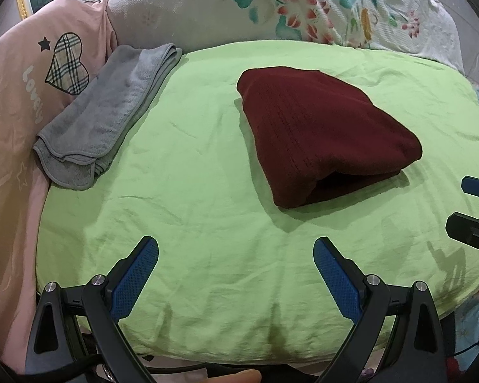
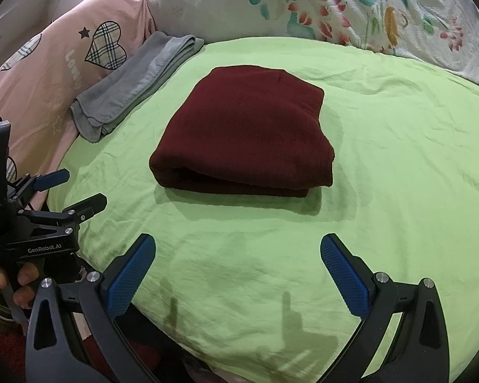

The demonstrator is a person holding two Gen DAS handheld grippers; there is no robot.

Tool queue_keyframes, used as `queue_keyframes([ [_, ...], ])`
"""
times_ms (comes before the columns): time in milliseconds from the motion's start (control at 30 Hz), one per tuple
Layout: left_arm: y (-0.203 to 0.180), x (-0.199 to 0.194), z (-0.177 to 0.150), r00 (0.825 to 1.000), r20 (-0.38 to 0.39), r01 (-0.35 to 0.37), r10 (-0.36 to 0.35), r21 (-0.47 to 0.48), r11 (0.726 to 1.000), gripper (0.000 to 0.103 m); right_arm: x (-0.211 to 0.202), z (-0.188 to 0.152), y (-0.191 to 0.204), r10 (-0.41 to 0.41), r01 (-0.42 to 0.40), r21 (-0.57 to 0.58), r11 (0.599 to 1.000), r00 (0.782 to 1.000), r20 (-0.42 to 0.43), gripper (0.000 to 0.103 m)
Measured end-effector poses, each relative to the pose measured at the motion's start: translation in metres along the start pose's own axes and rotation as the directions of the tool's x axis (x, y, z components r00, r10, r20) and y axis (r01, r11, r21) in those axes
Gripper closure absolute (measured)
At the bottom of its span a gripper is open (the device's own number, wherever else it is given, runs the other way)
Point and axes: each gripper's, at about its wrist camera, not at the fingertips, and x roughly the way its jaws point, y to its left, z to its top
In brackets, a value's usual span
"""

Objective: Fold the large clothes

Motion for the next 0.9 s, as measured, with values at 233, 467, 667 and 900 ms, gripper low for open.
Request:
queue_keyframes([
  [233, -0.0031, -0.0035, 0.0018, 1.0, 0.001, 0.001, -0.001, 0.006, 1.0, 0.005, -0.0022, 0.0023, 0.0019, -0.001, 0.001, -0.002, 1.0, 1.0, 0.004, 0.0],
  [467, -0.0038, -0.0042, 0.0023, 1.0, 0.0, 0.006, -0.006, 0.004, 1.0, 0.005, -0.0046, 0.0044, -0.0008, -0.005, 0.005, 0.001, 1.0, 1.0, 0.005, 0.0],
  [667, -0.0034, -0.0069, 0.0044, 1.0, 0.005, 0.006, -0.006, -0.005, 1.0, 0.005, -0.005, 0.0045, -0.0008, -0.005, 0.005, 0.0, 1.0, 1.0, 0.006, 0.0],
  [900, -0.0023, -0.0077, 0.0055, 1.0, 0.009, 0.009, -0.009, -0.006, 1.0, 0.005, -0.0061, 0.0073, 0.0004, -0.003, 0.003, -0.013, 1.0, 1.0, 0.006, 0.0],
])
